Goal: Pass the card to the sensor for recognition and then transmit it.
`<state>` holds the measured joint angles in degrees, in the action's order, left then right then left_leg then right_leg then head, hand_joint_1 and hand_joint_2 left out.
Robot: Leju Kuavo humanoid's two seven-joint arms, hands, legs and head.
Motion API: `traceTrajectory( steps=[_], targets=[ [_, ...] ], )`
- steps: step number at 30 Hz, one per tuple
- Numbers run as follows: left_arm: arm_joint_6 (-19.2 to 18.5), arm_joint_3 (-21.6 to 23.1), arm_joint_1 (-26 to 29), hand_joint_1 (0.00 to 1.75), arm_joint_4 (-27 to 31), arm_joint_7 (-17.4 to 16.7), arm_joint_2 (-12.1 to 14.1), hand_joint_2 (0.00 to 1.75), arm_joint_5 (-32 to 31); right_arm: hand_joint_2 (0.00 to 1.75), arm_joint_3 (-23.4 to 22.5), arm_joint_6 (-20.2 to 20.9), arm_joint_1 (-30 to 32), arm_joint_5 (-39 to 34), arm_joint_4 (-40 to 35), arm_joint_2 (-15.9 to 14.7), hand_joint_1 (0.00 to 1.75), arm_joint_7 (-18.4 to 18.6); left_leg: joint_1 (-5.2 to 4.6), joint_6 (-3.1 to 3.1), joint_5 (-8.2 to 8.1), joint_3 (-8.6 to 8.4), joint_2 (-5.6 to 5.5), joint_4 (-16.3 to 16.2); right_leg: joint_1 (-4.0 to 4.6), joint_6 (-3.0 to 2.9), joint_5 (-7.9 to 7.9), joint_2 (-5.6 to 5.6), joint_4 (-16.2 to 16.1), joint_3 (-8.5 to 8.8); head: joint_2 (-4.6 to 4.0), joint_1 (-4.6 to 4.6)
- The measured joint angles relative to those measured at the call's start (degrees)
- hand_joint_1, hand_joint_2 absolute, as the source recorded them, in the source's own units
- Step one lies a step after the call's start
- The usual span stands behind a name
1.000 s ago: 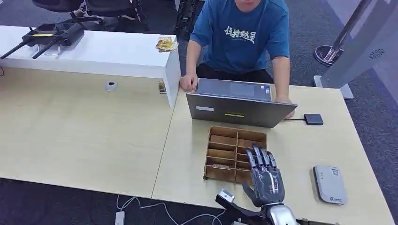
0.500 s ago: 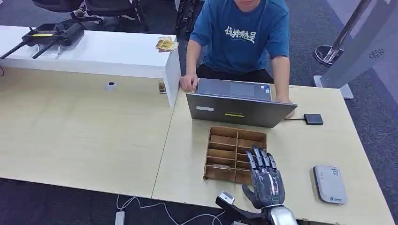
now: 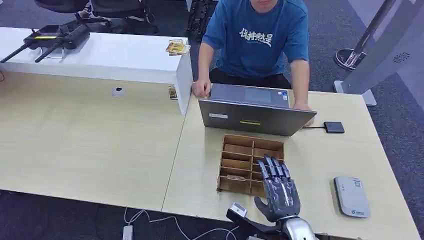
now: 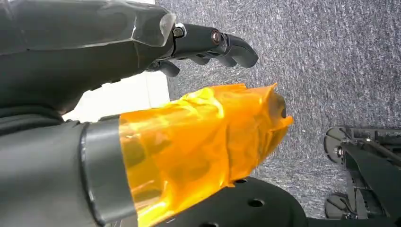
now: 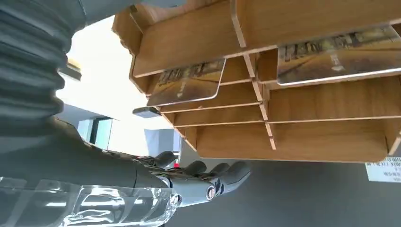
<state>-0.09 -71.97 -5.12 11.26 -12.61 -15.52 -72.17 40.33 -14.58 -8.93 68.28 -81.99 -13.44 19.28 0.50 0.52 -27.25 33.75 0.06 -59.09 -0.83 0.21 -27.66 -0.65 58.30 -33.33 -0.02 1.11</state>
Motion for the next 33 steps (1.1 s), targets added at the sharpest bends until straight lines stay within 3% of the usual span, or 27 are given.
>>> traceTrajectory(
  steps=[18,20,21,22,33],
  targets=[
    [0.0,0.0,0.0,0.0,0.0,0.0,0.0,0.0,0.5,1.75,1.5,2.7,-0.4,-0.4,-1.7,-2.4,0.05,1.6,0.0,0.0,0.0,0.0,0.0,0.0,0.0,0.0,0.0,0.0,0.0,0.0,0.0,0.0],
    [0.0,0.0,0.0,0.0,0.0,0.0,0.0,0.0,0.5,1.75,1.6,2.7,-0.4,-0.3,-2.0,-2.6,0.54,1.8,0.0,0.0,0.0,0.0,0.0,0.0,0.0,0.0,0.0,0.0,0.0,0.0,0.0,0.0],
    [0.0,0.0,0.0,0.0,0.0,0.0,0.0,0.0,0.5,1.75,1.6,2.7,-0.4,-0.2,-2.2,-2.7,1.05,1.8,0.0,0.0,0.0,0.0,0.0,0.0,0.0,0.0,0.0,0.0,0.0,0.0,0.0,0.0],
    [0.0,0.0,0.0,0.0,0.0,0.0,0.0,0.0,0.5,1.75,1.6,2.7,-0.4,-0.2,-2.3,-2.8,1.34,1.8,0.0,0.0,0.0,0.0,0.0,0.0,0.0,0.0,0.0,0.0,0.0,0.0,0.0,0.0],
    [0.0,0.0,0.0,0.0,0.0,0.0,0.0,0.0,0.6,1.75,2.0,2.7,-0.4,0.6,-2.6,-3.1,1.38,2.3,0.0,0.0,0.0,0.0,0.0,0.0,0.0,0.0,0.0,0.0,0.0,0.0,0.0,0.0]
  ],
)
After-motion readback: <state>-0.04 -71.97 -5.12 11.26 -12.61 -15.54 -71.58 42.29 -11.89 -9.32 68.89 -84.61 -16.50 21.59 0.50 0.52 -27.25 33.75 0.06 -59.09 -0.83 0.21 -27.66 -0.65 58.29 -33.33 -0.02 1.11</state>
